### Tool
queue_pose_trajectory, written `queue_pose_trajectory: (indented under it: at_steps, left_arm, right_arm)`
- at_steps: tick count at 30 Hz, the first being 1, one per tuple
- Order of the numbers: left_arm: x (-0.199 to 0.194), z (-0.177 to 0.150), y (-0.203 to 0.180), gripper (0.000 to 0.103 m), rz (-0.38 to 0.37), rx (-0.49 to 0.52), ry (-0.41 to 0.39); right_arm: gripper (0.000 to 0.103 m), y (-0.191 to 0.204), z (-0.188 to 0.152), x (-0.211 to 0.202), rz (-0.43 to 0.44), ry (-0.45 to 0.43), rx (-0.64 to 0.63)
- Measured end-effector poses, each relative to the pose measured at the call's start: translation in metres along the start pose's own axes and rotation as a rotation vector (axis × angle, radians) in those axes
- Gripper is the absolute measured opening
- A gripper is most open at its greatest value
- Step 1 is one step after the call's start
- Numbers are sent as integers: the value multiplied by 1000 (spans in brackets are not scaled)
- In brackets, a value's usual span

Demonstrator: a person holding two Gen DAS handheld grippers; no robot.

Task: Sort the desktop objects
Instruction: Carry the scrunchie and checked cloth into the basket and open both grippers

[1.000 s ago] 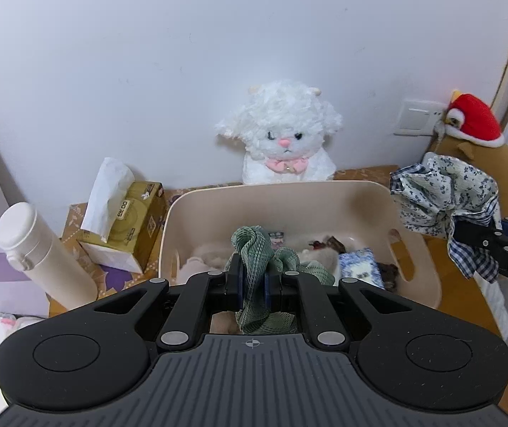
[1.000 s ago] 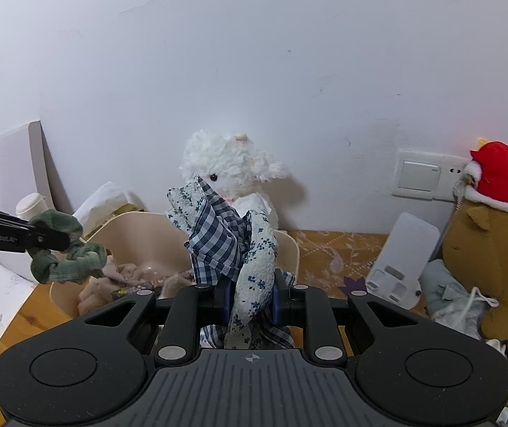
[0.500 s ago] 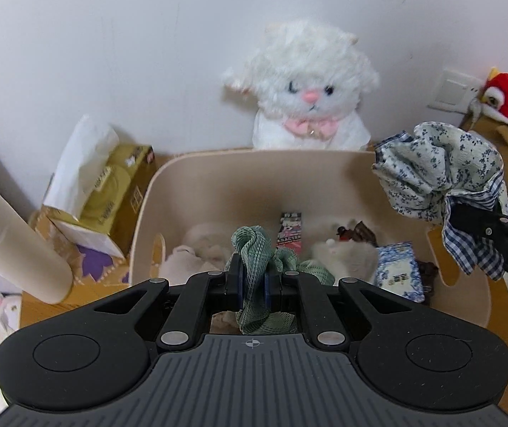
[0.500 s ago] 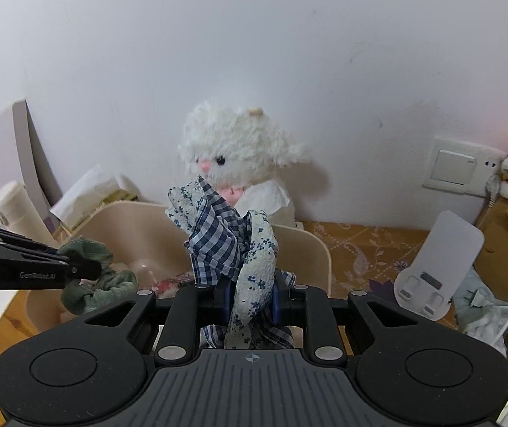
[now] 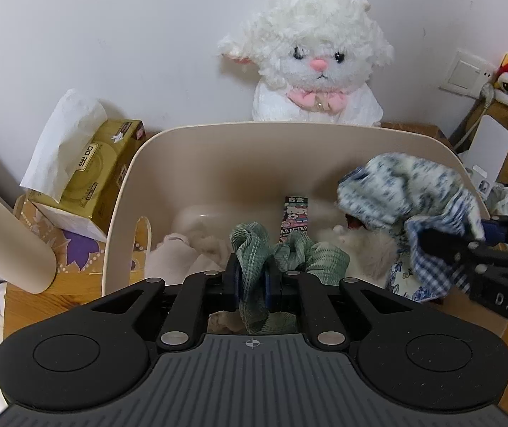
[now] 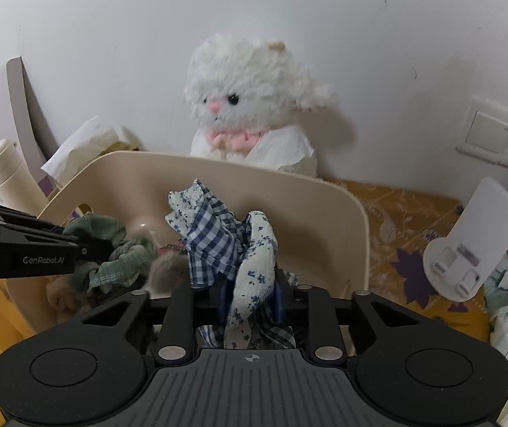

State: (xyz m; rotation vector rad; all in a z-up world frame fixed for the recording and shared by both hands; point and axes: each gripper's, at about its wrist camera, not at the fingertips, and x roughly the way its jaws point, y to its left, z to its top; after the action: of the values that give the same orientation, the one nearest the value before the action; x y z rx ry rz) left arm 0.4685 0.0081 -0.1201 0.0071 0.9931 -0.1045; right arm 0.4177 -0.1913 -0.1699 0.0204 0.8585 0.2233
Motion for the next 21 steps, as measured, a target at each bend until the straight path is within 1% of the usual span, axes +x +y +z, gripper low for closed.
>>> queue_pose_trajectory:
  at_steps: [1, 2, 4, 5, 6, 7, 11, 13, 14, 15, 18, 20, 21]
  left_arm:
    - [-1, 0, 0, 20, -2, -5, 1]
    - [-1, 1, 1, 24, -4, -10, 4]
    - [-4, 1, 1, 41, -7, -17, 3]
    - [-5, 2, 1, 44, -4, -19, -3]
    - [-8, 2, 1, 51, -2, -20, -8]
    - [-9, 2, 1, 54, 0, -24, -9]
    - [-18, 2, 1, 57, 8, -29, -17]
    - [-24, 1, 0, 62, 14, -24, -25]
    - [-27, 1, 0, 63, 14, -22, -26]
    - [-31, 1, 0, 64, 10, -23, -27]
    - [-43, 0, -1, 66, 0, -28, -45]
    - [-50, -1, -2, 68, 6, -26, -56]
    - [-54, -2, -4, 72, 9, -24, -61]
  right_arm:
    - [45, 0, -1, 0, 3, 2, 10]
    - [48, 1, -1, -1, 9, 3, 17]
    - [51, 4, 0, -2, 15, 2, 15]
    - [57, 5, 1, -3, 18, 0, 13]
    - [65, 6, 2, -5, 19, -4, 13]
    - [68, 7, 3, -7, 20, -9, 15]
    - [79, 8, 7, -16, 15, -18, 17]
    - [91, 10, 8, -21, 13, -23, 2]
    - [101, 11, 8, -24, 9, -29, -8]
    - [103, 13, 8, -28, 3, -40, -14]
    - [103, 13, 9, -38, 5, -61, -17]
    - [103, 12, 8, -45, 7, -70, -11]
    - [103, 12, 8, -48, 7, -73, -9]
